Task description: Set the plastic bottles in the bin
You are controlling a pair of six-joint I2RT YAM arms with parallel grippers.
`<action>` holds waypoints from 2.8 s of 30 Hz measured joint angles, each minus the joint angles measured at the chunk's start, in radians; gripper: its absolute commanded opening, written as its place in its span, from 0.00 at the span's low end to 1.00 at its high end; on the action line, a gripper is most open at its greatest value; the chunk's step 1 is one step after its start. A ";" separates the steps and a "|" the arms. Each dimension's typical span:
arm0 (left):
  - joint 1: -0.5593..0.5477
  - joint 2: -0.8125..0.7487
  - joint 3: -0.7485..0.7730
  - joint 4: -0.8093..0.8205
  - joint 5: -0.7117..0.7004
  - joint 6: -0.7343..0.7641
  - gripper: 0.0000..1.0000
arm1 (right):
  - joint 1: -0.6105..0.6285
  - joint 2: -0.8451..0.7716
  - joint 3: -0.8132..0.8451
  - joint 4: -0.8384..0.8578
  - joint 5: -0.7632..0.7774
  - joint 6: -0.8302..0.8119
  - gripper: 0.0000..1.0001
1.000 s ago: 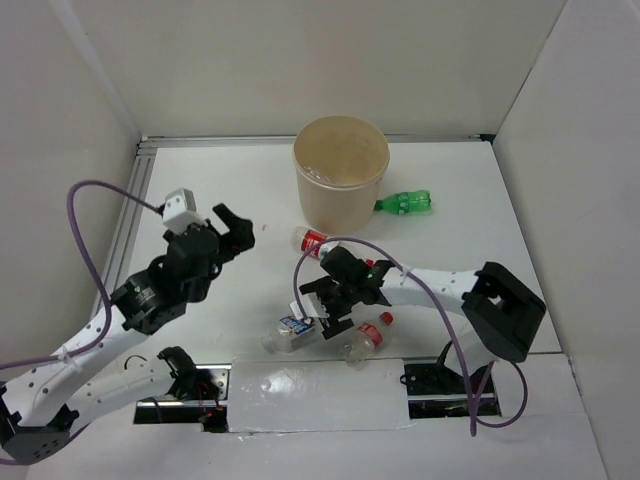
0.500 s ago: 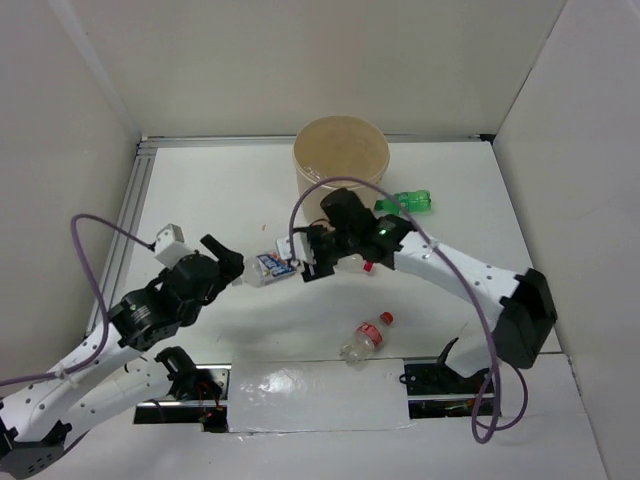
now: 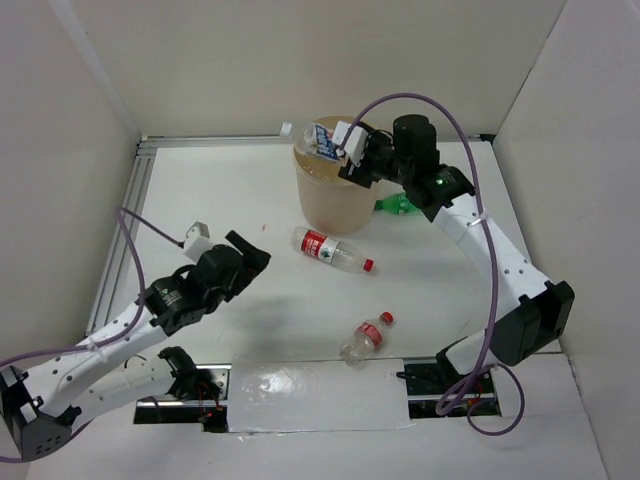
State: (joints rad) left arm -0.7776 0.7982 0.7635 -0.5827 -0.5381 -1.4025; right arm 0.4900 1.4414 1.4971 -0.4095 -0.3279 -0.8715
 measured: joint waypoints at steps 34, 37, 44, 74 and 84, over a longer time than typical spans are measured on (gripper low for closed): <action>-0.074 1.051 0.463 0.369 0.225 -0.412 0.99 | -0.602 -0.368 -0.351 -0.106 -0.437 0.233 0.99; -0.074 1.093 0.475 0.330 0.222 -0.413 0.81 | -0.639 -0.400 -0.426 -0.170 -0.471 0.190 0.99; -0.074 1.122 0.489 0.325 0.210 -0.422 0.30 | -0.674 -0.431 -0.532 -0.354 -0.624 0.010 0.99; -0.068 0.847 0.787 0.718 -0.150 0.813 0.31 | -0.221 -0.435 -0.785 -0.762 -0.656 -0.848 0.92; 0.039 1.077 1.032 0.583 -0.154 0.866 0.98 | 0.051 -0.454 -0.857 -0.504 -0.495 -0.586 0.97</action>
State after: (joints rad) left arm -0.7391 1.8748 1.7950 0.0006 -0.6926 -0.5365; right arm 0.5411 0.9871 0.6403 -0.9138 -0.8230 -1.4578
